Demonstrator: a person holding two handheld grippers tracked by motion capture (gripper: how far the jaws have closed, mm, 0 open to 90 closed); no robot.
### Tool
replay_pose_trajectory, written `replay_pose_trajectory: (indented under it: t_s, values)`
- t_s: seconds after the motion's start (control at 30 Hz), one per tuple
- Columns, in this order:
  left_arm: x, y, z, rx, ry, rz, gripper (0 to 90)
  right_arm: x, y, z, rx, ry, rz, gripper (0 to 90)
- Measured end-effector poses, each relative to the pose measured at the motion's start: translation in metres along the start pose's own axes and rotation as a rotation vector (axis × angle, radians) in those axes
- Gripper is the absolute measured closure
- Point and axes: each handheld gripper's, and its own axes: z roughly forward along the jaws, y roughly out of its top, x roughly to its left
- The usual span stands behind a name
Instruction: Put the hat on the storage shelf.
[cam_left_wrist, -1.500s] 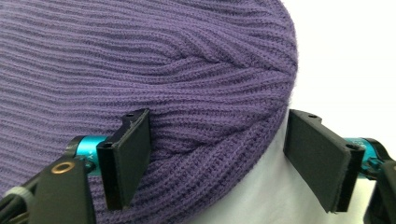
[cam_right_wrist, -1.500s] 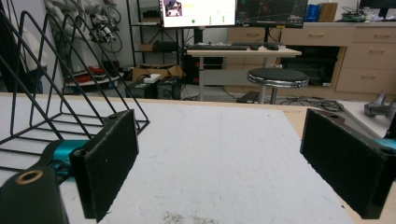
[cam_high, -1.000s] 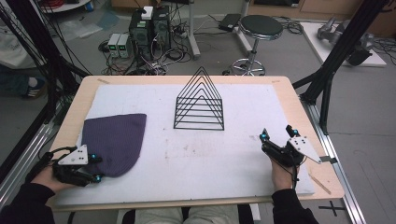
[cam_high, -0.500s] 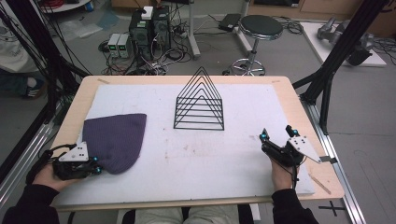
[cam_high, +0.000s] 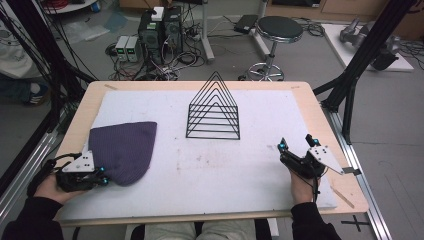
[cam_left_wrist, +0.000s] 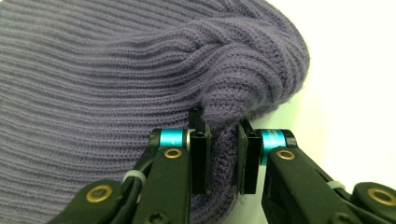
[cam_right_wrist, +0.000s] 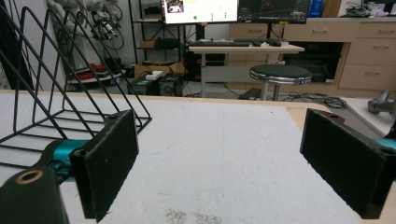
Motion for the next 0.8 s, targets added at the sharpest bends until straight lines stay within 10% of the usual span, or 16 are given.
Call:
replay_pose_trajectory:
  t_s: [0.8]
  values:
    - [0.005,0.058,-0.030,-0.123,0.006,0.056,79.5,-0.001,0.000,0.001,0.000,0.008,-0.003,10.7]
